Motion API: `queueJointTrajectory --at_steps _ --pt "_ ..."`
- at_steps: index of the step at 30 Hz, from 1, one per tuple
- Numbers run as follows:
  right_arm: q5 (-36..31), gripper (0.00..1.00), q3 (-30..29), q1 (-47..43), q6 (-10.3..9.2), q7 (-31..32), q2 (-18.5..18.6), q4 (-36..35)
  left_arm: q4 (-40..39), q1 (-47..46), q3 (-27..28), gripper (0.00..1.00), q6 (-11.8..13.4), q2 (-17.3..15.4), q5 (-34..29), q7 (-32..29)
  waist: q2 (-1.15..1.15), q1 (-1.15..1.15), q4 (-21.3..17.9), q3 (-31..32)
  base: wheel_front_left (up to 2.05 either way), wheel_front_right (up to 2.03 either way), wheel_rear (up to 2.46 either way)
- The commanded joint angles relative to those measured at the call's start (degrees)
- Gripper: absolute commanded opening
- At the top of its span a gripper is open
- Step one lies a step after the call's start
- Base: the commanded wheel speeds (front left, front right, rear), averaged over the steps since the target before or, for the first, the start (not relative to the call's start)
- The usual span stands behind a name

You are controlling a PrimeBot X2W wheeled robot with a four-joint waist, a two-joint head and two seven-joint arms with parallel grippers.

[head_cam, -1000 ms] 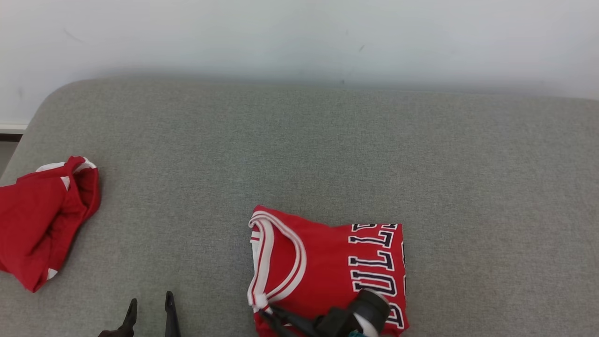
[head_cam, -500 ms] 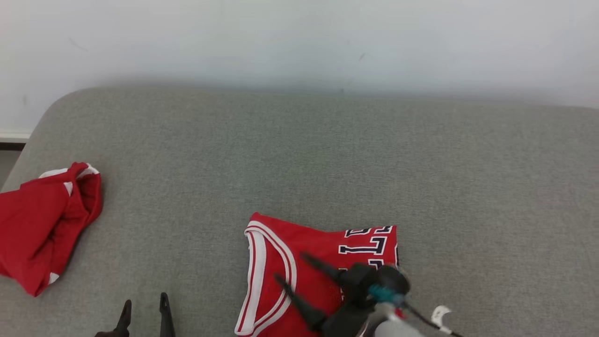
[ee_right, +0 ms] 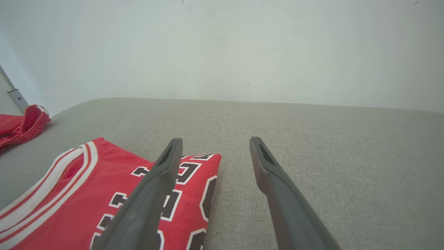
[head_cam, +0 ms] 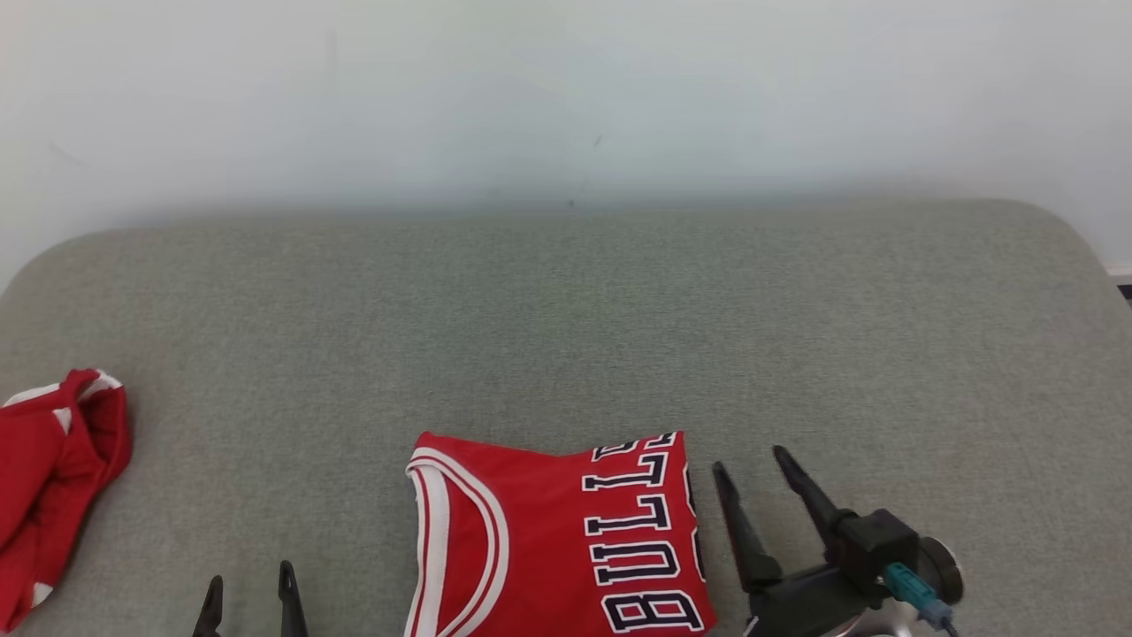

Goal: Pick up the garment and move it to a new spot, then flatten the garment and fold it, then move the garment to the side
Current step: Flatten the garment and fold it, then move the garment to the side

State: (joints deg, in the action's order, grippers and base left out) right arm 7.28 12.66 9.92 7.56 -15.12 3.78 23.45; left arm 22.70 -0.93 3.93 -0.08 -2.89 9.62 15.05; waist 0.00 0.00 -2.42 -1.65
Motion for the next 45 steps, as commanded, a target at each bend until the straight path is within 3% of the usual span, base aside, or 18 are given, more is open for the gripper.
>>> queueJointTrajectory --at_steps 1,8,23,35,45 --pt "-0.7 1.00 -1.3 -1.0 -0.16 0.0 -0.5 -0.7 -0.4 0.9 0.4 1.00 -0.2 0.0 -0.3 0.2 0.00 0.00 -1.5 0.7 0.00 0.00 0.00" --pt "-0.9 1.00 -5.5 -4.1 -0.16 0.0 -0.9 -2.3 -1.2 1.5 1.1 1.00 -0.9 0.0 -1.3 0.2 0.00 0.00 -3.2 1.0 0.00 0.00 0.00" --pt "1.8 1.00 -6.9 -7.2 -0.16 0.0 -1.0 -3.0 -2.9 3.4 0.5 1.00 -1.6 0.0 -2.0 0.2 0.00 0.00 -3.7 2.4 0.00 0.00 0.00" --pt "5.4 1.00 -1.7 -2.4 -0.16 0.0 -0.9 1.3 -3.3 1.2 -2.3 1.00 -2.3 0.0 -1.3 0.2 0.00 0.00 0.1 -1.5 0.00 0.00 0.00" --pt "10.5 1.00 2.4 4.4 -0.16 0.1 -0.9 11.7 -4.0 -1.4 -4.8 1.00 -4.4 0.0 -1.8 0.2 0.00 0.00 4.0 -5.8 0.00 0.00 0.00"
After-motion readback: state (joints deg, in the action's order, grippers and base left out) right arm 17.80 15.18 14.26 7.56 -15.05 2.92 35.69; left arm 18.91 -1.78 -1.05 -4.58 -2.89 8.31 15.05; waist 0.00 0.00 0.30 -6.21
